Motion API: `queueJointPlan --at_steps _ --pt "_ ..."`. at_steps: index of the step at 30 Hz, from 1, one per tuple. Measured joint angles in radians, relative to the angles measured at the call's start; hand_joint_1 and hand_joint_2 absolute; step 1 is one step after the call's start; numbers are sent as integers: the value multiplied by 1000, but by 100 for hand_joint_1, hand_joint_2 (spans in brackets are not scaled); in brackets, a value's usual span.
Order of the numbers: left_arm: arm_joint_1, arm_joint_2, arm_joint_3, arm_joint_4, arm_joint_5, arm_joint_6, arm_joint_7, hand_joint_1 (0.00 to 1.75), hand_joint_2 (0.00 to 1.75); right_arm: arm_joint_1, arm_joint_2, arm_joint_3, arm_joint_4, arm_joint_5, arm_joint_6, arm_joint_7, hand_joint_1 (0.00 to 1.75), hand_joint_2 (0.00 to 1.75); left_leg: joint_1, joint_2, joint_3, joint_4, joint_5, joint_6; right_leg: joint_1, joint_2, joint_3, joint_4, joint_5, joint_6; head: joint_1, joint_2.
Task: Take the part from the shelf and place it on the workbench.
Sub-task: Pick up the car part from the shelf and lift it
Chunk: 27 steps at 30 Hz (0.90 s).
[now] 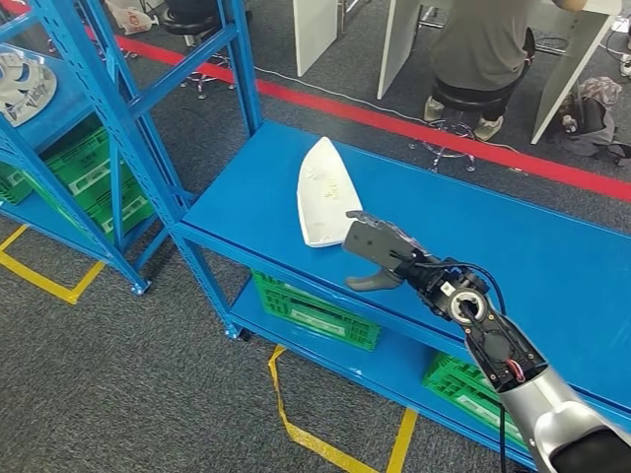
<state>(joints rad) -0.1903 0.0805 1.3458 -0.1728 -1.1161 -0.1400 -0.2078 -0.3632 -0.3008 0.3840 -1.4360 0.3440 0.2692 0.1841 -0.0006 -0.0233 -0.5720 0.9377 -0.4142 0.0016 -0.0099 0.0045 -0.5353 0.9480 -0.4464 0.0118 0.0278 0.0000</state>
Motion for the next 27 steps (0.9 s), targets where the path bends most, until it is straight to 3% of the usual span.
queueJointPlan --at_steps 9,19,27 --pt "-1 0 0 0 -9 0 0 0 0 39 -45 -71 10 22 -39 25 0 175 0 0 0 0 0 0 0 0 0 0 0 0 0 0" --pt "-3 0 0 0 -15 0 1 0 0 50 -58 -101 12 40 -41 23 0 175 0 0 1 0 0 0 0 1 0 0 0 0 -1 0" --pt "-13 0 0 0 -31 0 8 0 0 17 -65 -120 35 133 14 -28 0 175 0 0 1 0 0 0 0 0 1 0 0 0 -1 0"
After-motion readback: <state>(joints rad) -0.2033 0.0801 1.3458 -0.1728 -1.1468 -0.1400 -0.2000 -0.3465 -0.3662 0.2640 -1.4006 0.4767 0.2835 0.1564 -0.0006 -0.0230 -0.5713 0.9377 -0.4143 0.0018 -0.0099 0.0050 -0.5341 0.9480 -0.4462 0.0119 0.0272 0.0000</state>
